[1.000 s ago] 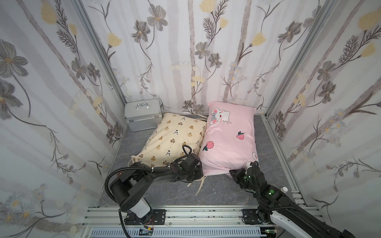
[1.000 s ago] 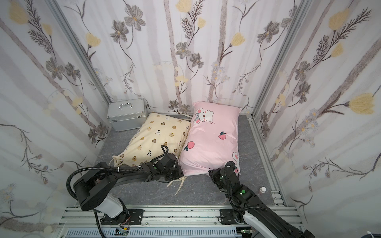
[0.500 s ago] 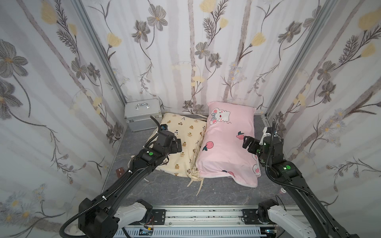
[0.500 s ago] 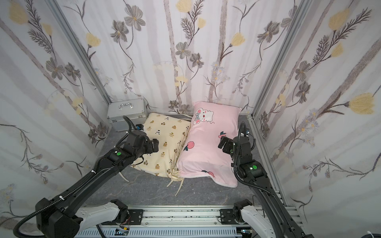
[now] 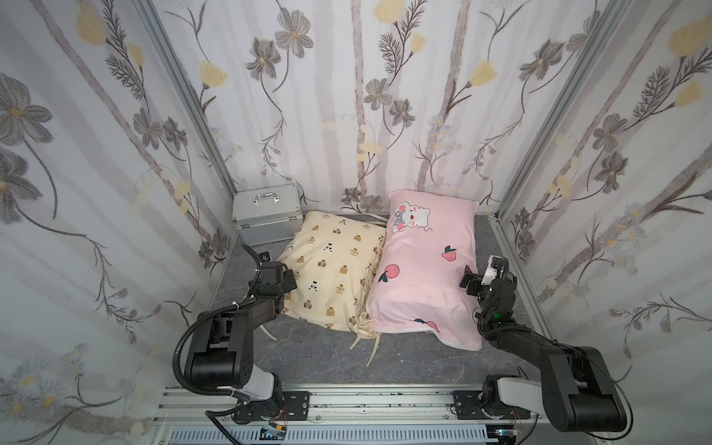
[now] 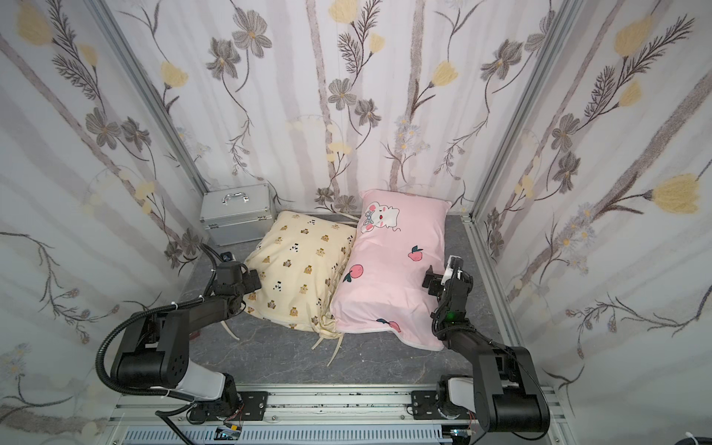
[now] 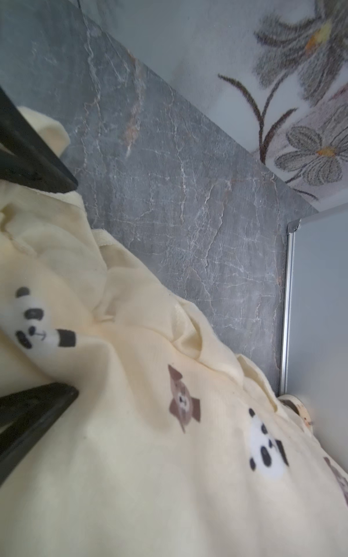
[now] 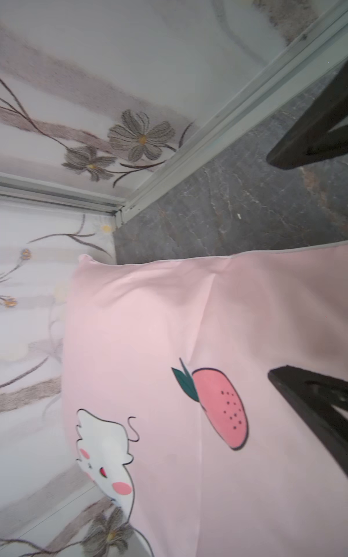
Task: Zip up pillowcases
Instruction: Reset both arms
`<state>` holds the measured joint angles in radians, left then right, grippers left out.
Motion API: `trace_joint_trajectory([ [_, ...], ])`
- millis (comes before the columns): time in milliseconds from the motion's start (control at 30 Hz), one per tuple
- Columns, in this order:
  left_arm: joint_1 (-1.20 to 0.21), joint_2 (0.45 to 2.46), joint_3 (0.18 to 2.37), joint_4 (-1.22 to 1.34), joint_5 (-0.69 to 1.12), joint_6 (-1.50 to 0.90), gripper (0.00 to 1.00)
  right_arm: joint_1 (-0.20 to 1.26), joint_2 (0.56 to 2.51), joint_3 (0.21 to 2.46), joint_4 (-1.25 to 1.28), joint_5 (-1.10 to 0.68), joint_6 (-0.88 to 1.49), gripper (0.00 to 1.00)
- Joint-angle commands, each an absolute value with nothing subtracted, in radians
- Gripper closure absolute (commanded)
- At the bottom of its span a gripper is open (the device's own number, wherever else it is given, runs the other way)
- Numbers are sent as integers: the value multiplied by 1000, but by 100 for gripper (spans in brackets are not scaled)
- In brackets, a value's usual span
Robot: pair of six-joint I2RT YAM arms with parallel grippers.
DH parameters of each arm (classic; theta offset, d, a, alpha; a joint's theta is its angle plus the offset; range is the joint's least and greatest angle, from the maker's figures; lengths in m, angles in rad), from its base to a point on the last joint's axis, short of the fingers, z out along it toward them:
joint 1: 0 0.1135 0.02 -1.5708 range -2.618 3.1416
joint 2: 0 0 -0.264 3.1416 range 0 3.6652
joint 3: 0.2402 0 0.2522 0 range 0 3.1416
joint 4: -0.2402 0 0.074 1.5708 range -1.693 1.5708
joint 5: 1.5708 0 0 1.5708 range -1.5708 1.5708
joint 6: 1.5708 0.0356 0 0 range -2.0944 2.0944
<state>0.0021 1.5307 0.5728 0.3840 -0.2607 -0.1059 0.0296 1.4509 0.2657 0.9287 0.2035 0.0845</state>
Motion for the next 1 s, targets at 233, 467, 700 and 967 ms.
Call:
trace_joint_trajectory([
  [233, -13, 1583, 372, 974, -151, -31, 0, -11, 1506, 181, 1324, 181, 103, 0],
  [467, -36, 1569, 365, 964, -186, -22, 0, -11, 1506, 181, 1326, 181, 98, 0],
  [700, -33, 1573, 381, 939, -174, -22, 0, -11, 1506, 181, 1326, 181, 97, 0],
  [967, -29, 1573, 381, 938, -169, -25, 0, -11, 1507, 182, 1327, 181, 98, 0],
])
